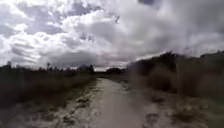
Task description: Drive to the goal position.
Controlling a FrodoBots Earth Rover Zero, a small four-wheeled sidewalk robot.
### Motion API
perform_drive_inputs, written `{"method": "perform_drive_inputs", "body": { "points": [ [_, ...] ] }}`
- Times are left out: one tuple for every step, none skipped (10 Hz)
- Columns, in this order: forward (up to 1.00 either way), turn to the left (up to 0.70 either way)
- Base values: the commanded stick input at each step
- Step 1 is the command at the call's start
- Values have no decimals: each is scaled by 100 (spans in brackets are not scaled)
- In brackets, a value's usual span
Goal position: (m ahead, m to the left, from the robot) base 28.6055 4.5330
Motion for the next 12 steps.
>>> {"method": "perform_drive_inputs", "body": {
  "points": [
    [69, 1],
    [69, 1],
    [69, 1],
    [69, 1],
    [69, 1],
    [69, 3],
    [69, 8],
    [69, 13],
    [69, 1],
    [69, 1],
    [69, 1],
    [69, 1]
  ]
}}
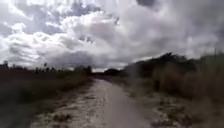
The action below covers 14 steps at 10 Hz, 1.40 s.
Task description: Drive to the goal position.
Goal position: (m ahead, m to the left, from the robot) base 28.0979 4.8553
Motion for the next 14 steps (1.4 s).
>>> {"method": "perform_drive_inputs", "body": {
  "points": [
    [69, 1],
    [69, 1],
    [69, 1],
    [69, 1],
    [69, 1],
    [69, 1],
    [69, 1],
    [69, 1],
    [69, 1],
    [69, 1],
    [69, 1],
    [69, 1],
    [69, 1],
    [69, 1]
  ]
}}
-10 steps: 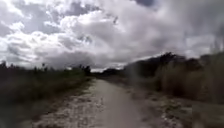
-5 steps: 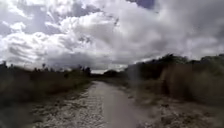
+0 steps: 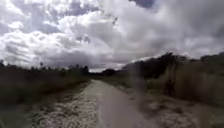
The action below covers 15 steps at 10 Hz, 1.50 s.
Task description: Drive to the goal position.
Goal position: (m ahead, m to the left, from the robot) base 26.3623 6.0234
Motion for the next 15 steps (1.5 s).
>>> {"method": "perform_drive_inputs", "body": {
  "points": [
    [69, 1],
    [69, 1],
    [69, 1],
    [69, 1],
    [69, 1],
    [69, 1],
    [69, 1],
    [69, 14],
    [69, 14],
    [69, 14],
    [69, 9],
    [69, 2],
    [69, 2],
    [69, 2],
    [69, 2]
  ]
}}
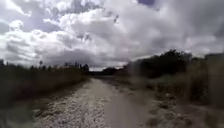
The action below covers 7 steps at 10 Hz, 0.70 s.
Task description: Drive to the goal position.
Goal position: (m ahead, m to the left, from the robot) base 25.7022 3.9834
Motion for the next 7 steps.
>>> {"method": "perform_drive_inputs", "body": {
  "points": [
    [69, 10],
    [69, 14],
    [69, 14],
    [69, 5],
    [69, 1],
    [69, 1],
    [69, 1]
  ]
}}
